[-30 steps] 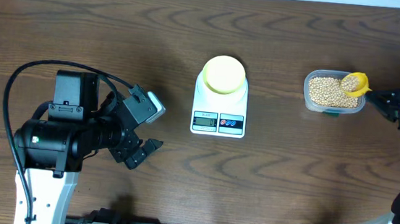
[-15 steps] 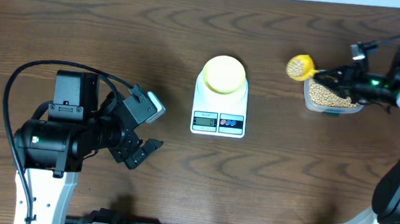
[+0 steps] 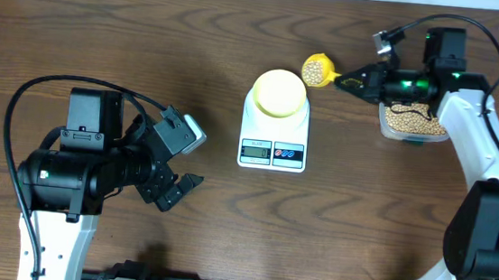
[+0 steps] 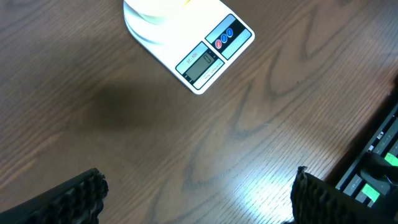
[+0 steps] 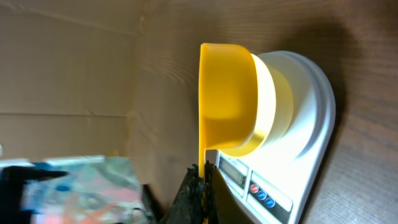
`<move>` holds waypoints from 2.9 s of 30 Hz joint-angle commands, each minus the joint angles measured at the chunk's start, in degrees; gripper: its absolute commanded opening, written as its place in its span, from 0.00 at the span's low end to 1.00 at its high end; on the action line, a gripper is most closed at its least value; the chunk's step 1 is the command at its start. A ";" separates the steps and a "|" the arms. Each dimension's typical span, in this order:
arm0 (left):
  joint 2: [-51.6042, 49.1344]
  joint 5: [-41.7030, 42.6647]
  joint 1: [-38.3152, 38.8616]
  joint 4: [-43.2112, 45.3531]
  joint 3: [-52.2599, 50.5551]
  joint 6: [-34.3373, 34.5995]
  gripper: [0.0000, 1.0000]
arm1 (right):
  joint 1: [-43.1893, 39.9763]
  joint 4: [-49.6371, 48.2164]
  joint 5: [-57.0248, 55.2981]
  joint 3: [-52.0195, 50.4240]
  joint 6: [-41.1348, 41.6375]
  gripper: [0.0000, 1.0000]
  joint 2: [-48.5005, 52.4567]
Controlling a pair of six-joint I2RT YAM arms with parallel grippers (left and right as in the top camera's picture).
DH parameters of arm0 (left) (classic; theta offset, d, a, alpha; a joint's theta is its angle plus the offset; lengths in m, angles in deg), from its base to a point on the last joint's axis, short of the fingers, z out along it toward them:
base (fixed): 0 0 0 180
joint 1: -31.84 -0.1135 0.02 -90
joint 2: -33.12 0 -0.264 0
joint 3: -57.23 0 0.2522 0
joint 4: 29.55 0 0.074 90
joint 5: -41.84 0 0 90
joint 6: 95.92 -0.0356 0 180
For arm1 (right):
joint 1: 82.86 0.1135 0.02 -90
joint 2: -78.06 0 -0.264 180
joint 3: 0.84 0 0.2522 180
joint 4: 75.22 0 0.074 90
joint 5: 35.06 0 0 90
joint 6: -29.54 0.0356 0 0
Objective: Scoop item into bowl and weigh 50g on scale
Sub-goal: 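Lift the filled scoop out of the tub with the right gripper, then move the scoop over the yellow bowl and tip soybeans in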
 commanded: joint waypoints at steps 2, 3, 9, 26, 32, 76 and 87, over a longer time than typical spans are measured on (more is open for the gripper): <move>0.07 0.72 -0.20 -0.15 0.09 -0.31 0.96 | 3.74 -0.37 -6.71 -0.11 -7.23 0.01 0.50; 0.07 0.74 -0.20 -0.15 0.09 -0.33 0.96 | 4.98 -0.39 -7.28 -0.11 -10.47 0.01 0.50; 0.07 0.74 -0.20 -0.15 0.09 -0.31 0.96 | 9.01 -0.35 -16.02 -0.11 -16.63 0.01 0.50; 0.07 0.74 -0.20 -0.15 0.09 -0.31 0.96 | 15.74 -2.49 -26.73 -0.11 -34.80 0.01 0.50; 0.07 0.72 -0.20 -0.15 0.09 -0.31 0.96 | 16.59 -2.95 -27.52 -0.11 -35.21 0.01 0.50; 0.07 0.74 -0.20 -0.15 0.09 -0.31 0.96 | 19.32 -4.20 -40.81 -0.09 -39.74 0.01 -3.87; 0.07 0.74 -0.20 -0.15 0.09 -0.31 0.96 | 21.14 -4.15 -40.83 -0.09 -40.17 0.01 -4.35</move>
